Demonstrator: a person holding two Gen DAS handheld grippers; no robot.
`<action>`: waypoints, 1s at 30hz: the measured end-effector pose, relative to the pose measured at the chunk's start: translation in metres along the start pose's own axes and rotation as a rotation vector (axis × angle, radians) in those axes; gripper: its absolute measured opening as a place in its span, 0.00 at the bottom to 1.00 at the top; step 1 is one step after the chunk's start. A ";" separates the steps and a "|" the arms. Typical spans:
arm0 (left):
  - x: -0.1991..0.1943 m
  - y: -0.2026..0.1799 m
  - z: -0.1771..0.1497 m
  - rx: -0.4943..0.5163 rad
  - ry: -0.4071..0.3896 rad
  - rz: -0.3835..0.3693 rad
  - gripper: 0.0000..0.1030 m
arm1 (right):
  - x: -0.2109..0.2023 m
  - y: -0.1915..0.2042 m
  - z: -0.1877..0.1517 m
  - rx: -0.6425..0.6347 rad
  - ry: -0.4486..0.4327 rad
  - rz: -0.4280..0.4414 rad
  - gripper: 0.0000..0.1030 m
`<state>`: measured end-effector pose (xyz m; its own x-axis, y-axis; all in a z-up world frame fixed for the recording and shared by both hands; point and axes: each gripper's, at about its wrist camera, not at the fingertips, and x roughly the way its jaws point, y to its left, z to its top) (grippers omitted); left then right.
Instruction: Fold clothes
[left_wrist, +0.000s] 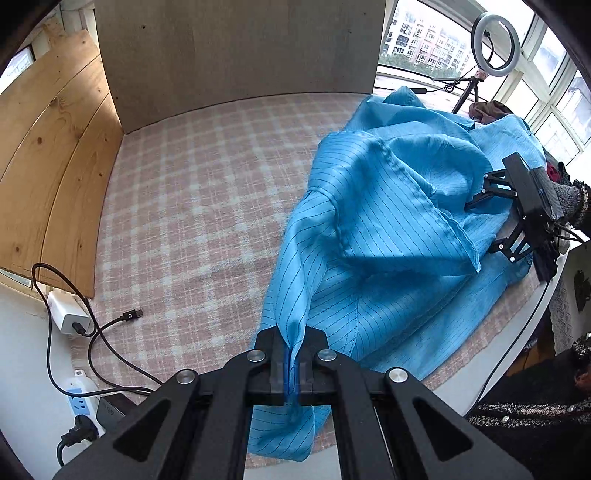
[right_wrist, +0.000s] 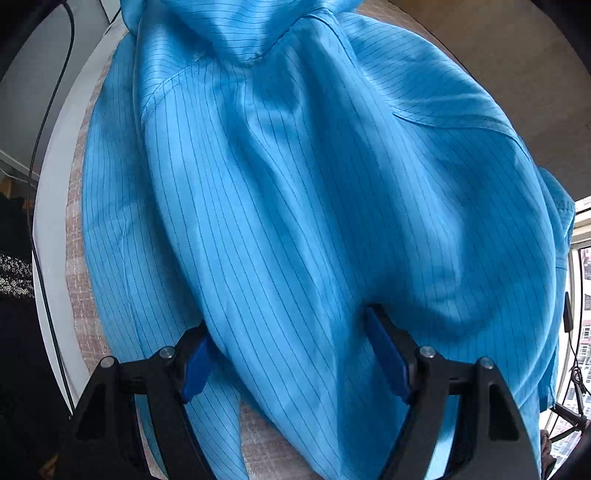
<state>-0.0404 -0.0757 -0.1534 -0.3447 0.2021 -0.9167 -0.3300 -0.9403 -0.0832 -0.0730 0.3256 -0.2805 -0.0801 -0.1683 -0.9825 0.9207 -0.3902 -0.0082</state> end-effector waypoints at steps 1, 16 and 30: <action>-0.014 -0.003 0.011 0.003 -0.036 0.008 0.00 | -0.004 -0.009 0.002 0.044 -0.021 0.038 0.04; -0.284 -0.090 0.169 0.161 -0.661 0.126 0.00 | -0.415 -0.045 -0.003 0.315 -0.743 -0.637 0.02; -0.478 -0.163 0.179 0.377 -0.878 0.212 0.00 | -0.617 0.089 -0.063 0.348 -0.941 -0.908 0.02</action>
<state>0.0207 0.0296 0.3685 -0.9103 0.3148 -0.2687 -0.3926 -0.8623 0.3198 0.0821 0.4517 0.3131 -0.9614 -0.2270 -0.1557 0.2713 -0.8772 -0.3962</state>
